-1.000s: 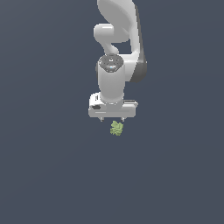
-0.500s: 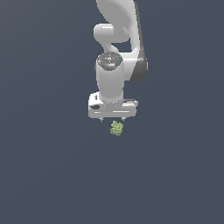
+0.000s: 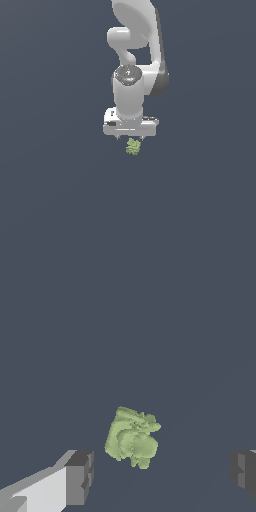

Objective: Pick up the object and move it to a goal position.

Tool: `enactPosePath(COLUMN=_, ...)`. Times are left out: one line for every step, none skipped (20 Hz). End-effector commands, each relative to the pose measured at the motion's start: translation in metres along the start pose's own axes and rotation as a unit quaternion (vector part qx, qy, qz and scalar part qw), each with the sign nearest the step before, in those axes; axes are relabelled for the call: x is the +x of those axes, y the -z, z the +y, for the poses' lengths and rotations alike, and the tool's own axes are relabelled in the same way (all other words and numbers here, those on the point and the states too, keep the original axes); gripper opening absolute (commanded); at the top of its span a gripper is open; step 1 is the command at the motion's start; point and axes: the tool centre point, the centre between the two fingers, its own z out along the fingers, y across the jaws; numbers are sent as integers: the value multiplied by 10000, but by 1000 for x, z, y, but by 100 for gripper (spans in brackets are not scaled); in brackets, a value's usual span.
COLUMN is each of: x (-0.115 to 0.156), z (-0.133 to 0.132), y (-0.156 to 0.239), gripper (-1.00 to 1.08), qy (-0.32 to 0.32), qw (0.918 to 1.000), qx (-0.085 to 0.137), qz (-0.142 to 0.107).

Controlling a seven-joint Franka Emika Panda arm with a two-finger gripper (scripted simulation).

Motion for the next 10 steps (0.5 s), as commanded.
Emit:
enactPosePath(x=-2, z=-3, y=-8, gripper=100, qy=-166, qw=9999, qx=-13, qz=0)
enactPosePath(x=-3, z=-4, y=-11, gripper=100, qy=-245, qw=9997, qx=-19, qz=2)
enactPosePath(x=-5, z=-5, y=-15, gripper=100, qy=-330, qw=9995, qx=-26, qz=3)
enactPosePath(x=-6, z=-6, y=-19, gripper=100, qy=-421, qw=9991, qx=-33, qz=5)
enactPosePath(x=-7, z=-8, y=-23, gripper=100, qy=-518, qw=9987, qx=-42, qz=8)
enactPosePath(x=-9, z=-9, y=-28, gripper=100, qy=-617, qw=9981, qx=-50, qz=10)
enactPosePath(x=-10, z=-10, y=-32, gripper=100, qy=-711, qw=9975, qx=-58, qz=13)
enactPosePath(x=-12, z=-12, y=-36, gripper=100, qy=-799, qw=9968, qx=-66, qz=16)
enactPosePath(x=-13, z=-13, y=-39, gripper=100, qy=-881, qw=9961, qx=-73, qz=19)
enactPosePath(x=-15, z=-14, y=-43, gripper=100, qy=-958, qw=9954, qx=-80, qz=22)
